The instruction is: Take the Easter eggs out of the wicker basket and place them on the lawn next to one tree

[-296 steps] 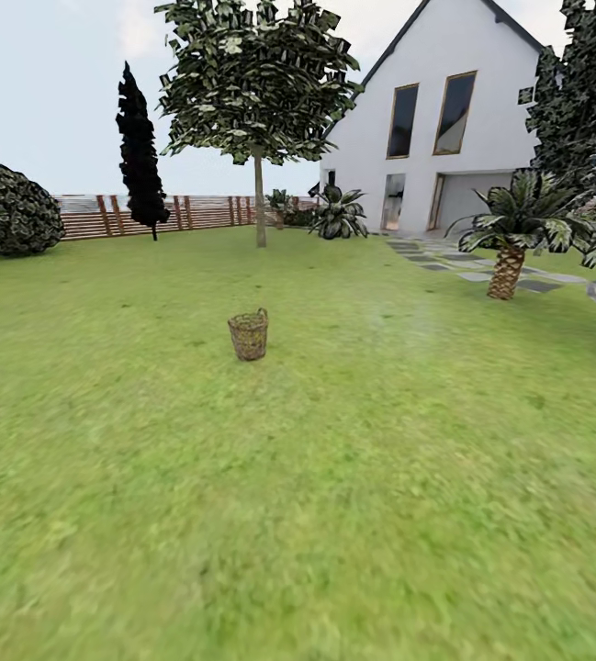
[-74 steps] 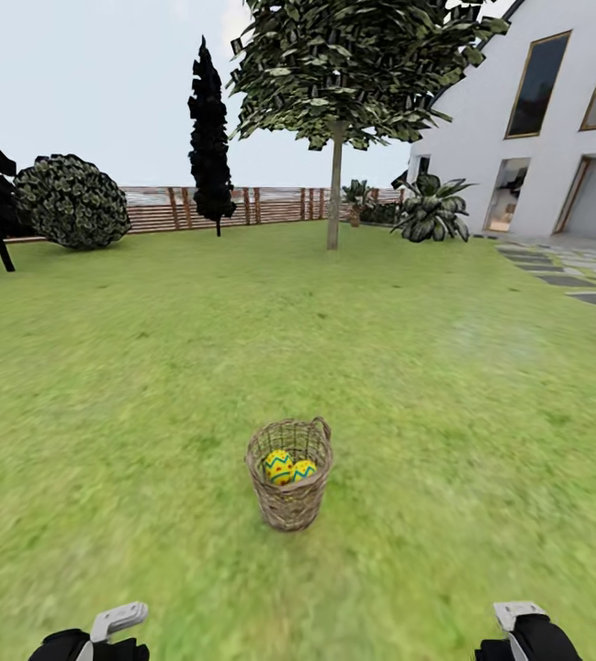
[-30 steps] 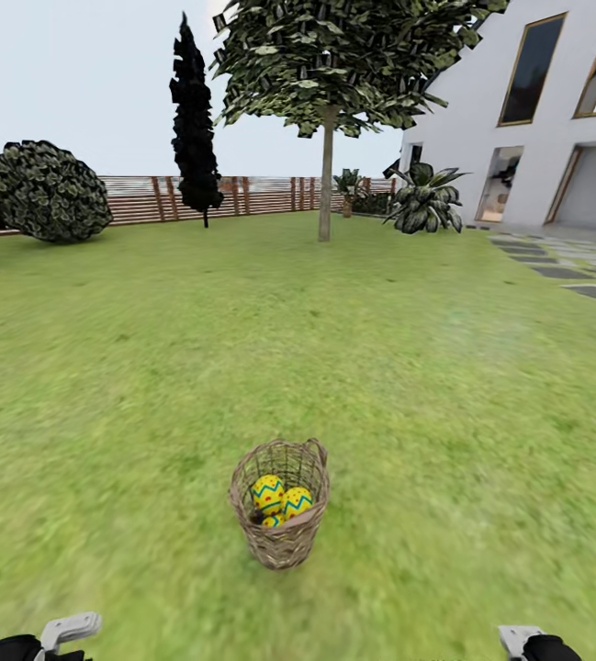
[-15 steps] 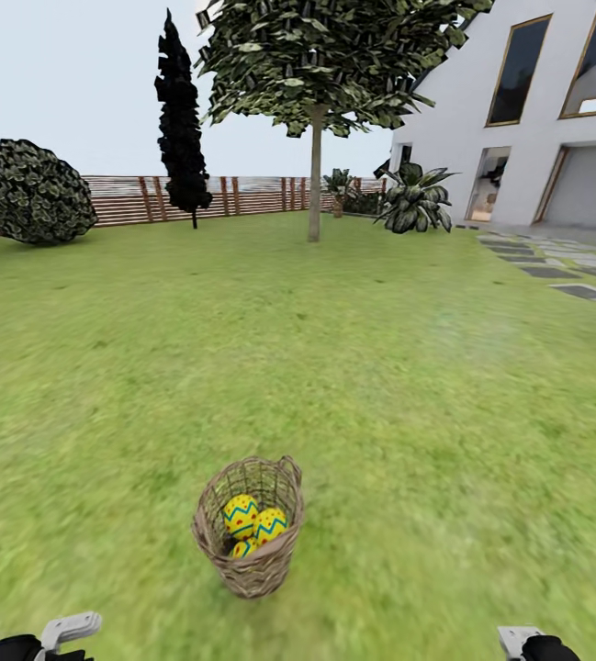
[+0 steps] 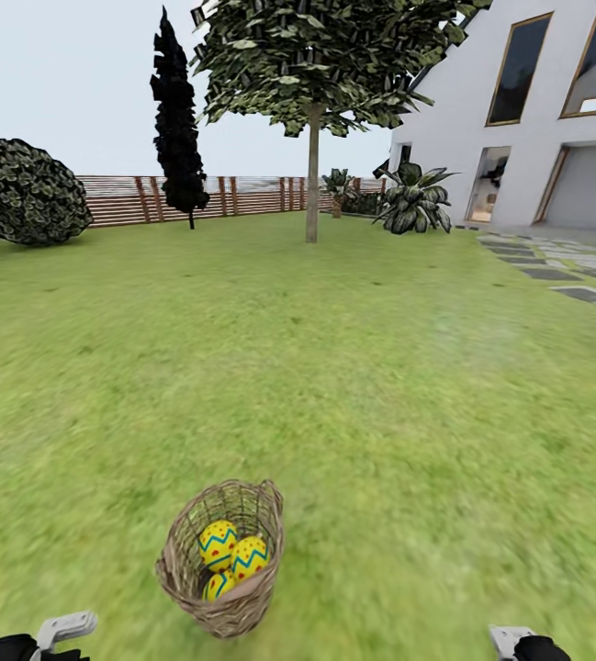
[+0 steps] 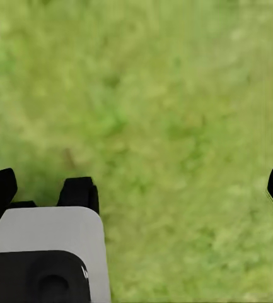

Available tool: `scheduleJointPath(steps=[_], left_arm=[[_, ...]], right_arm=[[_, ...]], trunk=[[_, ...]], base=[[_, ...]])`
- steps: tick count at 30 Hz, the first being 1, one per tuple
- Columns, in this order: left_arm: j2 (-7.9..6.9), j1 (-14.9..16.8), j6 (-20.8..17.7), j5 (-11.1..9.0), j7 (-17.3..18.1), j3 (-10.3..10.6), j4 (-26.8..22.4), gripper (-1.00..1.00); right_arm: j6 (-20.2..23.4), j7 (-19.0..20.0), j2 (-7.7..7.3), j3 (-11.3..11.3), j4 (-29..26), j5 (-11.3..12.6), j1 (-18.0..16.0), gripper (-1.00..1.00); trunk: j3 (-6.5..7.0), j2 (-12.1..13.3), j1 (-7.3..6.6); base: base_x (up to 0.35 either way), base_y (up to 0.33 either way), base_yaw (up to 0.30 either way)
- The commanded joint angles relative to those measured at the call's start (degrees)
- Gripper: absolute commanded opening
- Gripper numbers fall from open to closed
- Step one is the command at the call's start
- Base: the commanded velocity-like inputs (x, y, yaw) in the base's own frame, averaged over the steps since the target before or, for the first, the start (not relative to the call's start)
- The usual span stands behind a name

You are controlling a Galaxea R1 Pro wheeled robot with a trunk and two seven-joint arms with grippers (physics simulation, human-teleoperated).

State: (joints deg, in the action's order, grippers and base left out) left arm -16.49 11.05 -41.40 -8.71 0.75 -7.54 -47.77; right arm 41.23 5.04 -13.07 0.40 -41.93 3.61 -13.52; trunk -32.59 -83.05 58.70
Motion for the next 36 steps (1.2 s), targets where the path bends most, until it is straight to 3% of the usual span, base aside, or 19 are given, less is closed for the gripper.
scheduleJointPath(steps=[1,4,9,19,31,36], left_arm=[[-0.16,0.0,-0.3,-0.2,0.1,-0.1,-0.1,1.00],[-1.86,0.0,-0.3,-0.3,0.2,-0.2,-0.1,1.00],[-2.54,0.0,-0.4,-0.5,0.3,-0.2,0.0,1.00],[-1.38,0.0,-0.4,-0.4,0.2,0.1,0.0,1.00],[-1.52,0.0,-0.2,-0.4,0.3,-0.1,0.0,1.00],[-1.44,0.0,-0.2,-0.4,0.3,-0.1,0.0,1.00]], right_arm=[[0.3,0.0,-0.03,0.0,0.0,0.3,0.0,1.00],[0.3,0.0,-0.03,0.0,0.0,0.3,0.0,1.00],[0.3,0.0,-0.01,0.0,0.0,0.3,0.0,1.00],[0.3,0.0,-0.01,0.0,0.0,0.3,0.0,1.00],[0.2,-0.1,0.13,0.0,0.1,0.3,0.0,1.00],[-2.8,-0.1,0.13,0.1,0.6,0.4,0.0,1.00]], trunk=[[-0.06,0.0,0.03],[-0.06,0.0,0.03],[-0.06,0.0,0.03],[-0.06,0.0,0.03],[-0.06,0.0,0.03],[-0.06,0.0,0.03]], base=[[0.313,-0.040,0.000],[0.322,-0.017,0.000],[0.328,-0.002,0.000],[0.303,-0.100,0.000],[0.225,-0.158,0.000],[0.081,-0.008,0.000]])
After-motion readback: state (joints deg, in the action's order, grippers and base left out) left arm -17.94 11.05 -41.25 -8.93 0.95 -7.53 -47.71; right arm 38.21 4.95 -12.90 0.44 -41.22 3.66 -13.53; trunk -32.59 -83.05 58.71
